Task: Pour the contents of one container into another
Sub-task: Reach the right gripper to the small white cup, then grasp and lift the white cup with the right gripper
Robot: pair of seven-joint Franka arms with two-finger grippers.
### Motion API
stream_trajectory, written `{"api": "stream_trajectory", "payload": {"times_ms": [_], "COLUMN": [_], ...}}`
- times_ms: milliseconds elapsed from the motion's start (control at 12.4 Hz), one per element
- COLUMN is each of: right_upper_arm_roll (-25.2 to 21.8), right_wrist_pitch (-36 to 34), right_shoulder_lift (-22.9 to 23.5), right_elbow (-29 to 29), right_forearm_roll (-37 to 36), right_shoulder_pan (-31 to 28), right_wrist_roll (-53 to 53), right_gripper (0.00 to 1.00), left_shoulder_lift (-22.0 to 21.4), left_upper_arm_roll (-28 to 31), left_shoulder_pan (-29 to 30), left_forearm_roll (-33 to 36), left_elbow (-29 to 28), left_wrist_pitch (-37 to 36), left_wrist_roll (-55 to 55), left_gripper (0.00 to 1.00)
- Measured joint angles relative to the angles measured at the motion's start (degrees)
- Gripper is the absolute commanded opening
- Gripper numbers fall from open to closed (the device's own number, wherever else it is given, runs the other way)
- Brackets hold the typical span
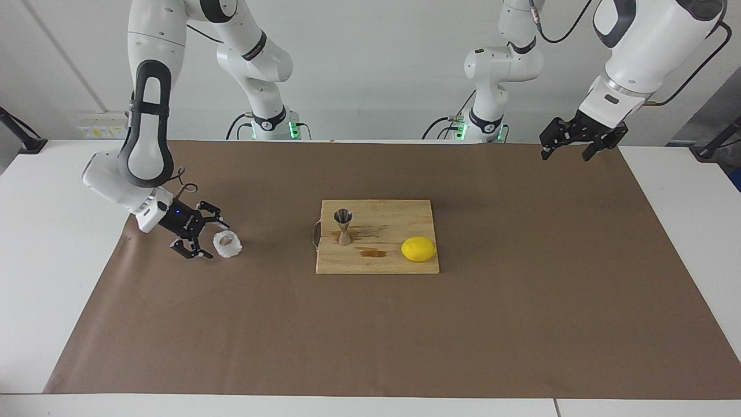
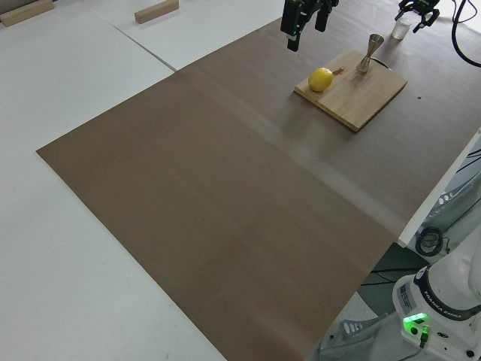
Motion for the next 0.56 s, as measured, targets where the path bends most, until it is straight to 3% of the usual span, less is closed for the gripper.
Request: {"api": "stream_trajectory", "payload": {"times_ms": [563], "right_upper_arm_roll": [0.04], "right_wrist_pitch": [0.59], "right_shoulder_lift": [1.01], "right_elbow": [0.06], "right_forearm_roll": [1.37], "right_shoulder_pan": [1.04], "right_wrist_roll": [-2.75], "right_gripper": [1.00], "left_shoulder_lift": [-0.01], "left_upper_arm_roll": [-3.61], "left_shoulder_pan": [4.28], "left_forearm_roll": [0.06], "left_elbow": [0.17], "left_wrist_pitch": [0.45], "left_wrist_roll": [0.66], "left_gripper": [1.00]}}
